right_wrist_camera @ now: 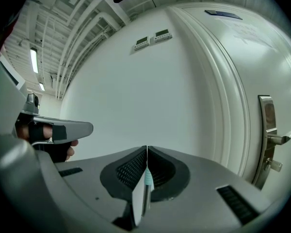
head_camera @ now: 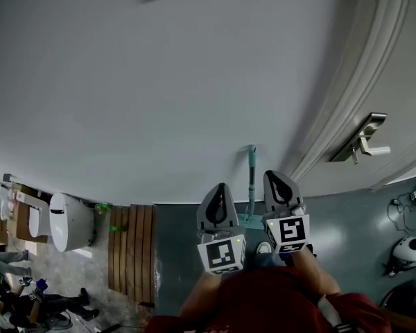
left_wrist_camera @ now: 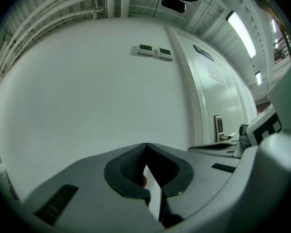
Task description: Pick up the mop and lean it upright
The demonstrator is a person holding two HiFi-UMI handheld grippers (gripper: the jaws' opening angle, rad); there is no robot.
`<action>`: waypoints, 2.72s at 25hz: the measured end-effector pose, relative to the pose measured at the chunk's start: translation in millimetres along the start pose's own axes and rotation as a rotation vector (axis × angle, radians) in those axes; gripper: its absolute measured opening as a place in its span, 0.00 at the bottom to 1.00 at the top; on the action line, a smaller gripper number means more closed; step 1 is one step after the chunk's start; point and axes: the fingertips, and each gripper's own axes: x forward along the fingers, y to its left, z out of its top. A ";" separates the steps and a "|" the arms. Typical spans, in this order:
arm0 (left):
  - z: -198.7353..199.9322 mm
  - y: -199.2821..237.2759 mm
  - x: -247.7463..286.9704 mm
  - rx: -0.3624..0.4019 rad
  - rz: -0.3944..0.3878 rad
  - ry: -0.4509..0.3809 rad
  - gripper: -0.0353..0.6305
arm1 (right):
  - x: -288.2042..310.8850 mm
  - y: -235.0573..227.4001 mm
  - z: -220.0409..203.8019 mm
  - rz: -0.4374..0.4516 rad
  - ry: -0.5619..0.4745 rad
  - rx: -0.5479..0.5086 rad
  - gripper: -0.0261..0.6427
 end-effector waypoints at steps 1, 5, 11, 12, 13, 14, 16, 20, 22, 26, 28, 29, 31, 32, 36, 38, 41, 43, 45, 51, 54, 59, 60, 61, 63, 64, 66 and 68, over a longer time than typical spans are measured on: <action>-1.9 -0.5 0.2 0.009 0.001 0.007 0.07 | 1.4 -1.2 -2.3 0.001 0.004 0.001 0.07; -4.5 -0.7 -0.5 0.028 0.005 0.040 0.07 | 11.1 0.5 -9.9 0.022 0.030 0.011 0.07; -2.6 1.8 -5.3 0.031 0.012 0.026 0.07 | 29.0 8.9 -28.6 0.052 0.092 0.017 0.21; -1.5 1.9 -5.6 0.027 0.014 0.022 0.07 | 32.8 9.0 -31.8 0.053 0.103 0.015 0.21; 0.3 1.8 -5.7 0.022 0.014 0.019 0.07 | 37.2 9.0 -35.4 0.054 0.115 0.011 0.23; 1.6 1.9 -5.7 0.018 0.014 0.018 0.07 | 42.0 9.0 -39.4 0.057 0.130 0.010 0.25; 2.8 2.2 -5.6 0.009 0.018 0.018 0.07 | 52.4 8.7 -47.7 0.062 0.156 0.015 0.32; 0.6 2.5 -5.4 0.015 0.021 0.015 0.07 | 69.7 3.8 -56.8 0.040 0.170 0.008 0.33; 5.7 2.0 -5.1 0.000 0.025 -0.002 0.07 | 76.9 1.3 -59.3 0.029 0.176 0.002 0.33; 7.2 4.2 -6.6 0.014 0.028 -0.006 0.07 | 88.7 0.8 -65.4 0.023 0.195 0.003 0.33; 9.4 5.7 -6.8 0.008 0.031 -0.012 0.07 | 92.3 1.1 -67.9 0.017 0.202 -0.001 0.33; 9.3 6.9 -7.0 0.009 0.033 -0.008 0.07 | 93.8 1.4 -68.7 0.015 0.204 -0.003 0.33; 7.1 9.2 -7.2 0.013 0.039 0.007 0.07 | 96.8 0.8 -70.7 0.010 0.208 -0.008 0.32; 6.2 9.8 -7.1 0.012 0.042 0.009 0.07 | 98.0 -0.3 -71.8 0.005 0.210 -0.013 0.30; -3.3 13.7 -9.3 0.018 0.060 0.049 0.07 | 99.0 -1.9 -73.8 -0.006 0.207 -0.032 0.22; 3.9 13.4 -6.7 0.011 0.053 0.006 0.07 | 99.6 -1.3 -73.7 -0.004 0.206 -0.031 0.21; 4.4 13.4 -4.5 0.003 0.053 0.005 0.07 | 100.0 -1.5 -73.4 -0.001 0.206 -0.030 0.21; 0.2 13.9 -4.5 0.009 0.056 0.029 0.07 | 100.1 -1.3 -73.1 0.003 0.205 -0.030 0.21; 1.3 12.9 -3.5 0.010 0.053 0.023 0.07 | 99.4 -1.0 -73.1 0.005 0.204 -0.028 0.21; 0.9 13.2 -1.6 0.008 0.059 0.024 0.07 | 92.7 -1.4 -71.6 0.013 0.198 -0.025 0.21; 1.5 15.1 -2.6 0.014 0.064 0.028 0.07 | 83.2 0.0 -70.0 0.016 0.192 -0.024 0.21; 0.7 17.4 -2.2 0.016 0.072 0.037 0.07 | 59.2 7.5 -68.2 0.031 0.172 -0.023 0.21; 4.6 16.9 -1.7 0.009 0.067 0.021 0.07 | 54.0 9.4 -67.3 0.034 0.168 -0.025 0.21; 8.0 16.7 -1.2 0.005 0.062 0.008 0.07 | 49.2 11.3 -66.6 0.038 0.165 -0.027 0.21; 8.4 19.6 -1.3 0.012 0.062 0.009 0.07 | 40.2 16.8 -65.8 0.051 0.163 -0.030 0.21; 6.5 22.0 -1.9 0.022 0.065 0.018 0.07 | 35.0 20.2 -65.6 0.059 0.163 -0.031 0.21; 5.8 25.4 -2.2 0.030 0.073 0.020 0.07 | 23.2 26.6 -65.5 0.074 0.164 -0.036 0.21; 7.8 25.5 -1.5 0.017 0.077 0.008 0.07 | 12.2 30.7 -66.1 0.084 0.163 -0.042 0.21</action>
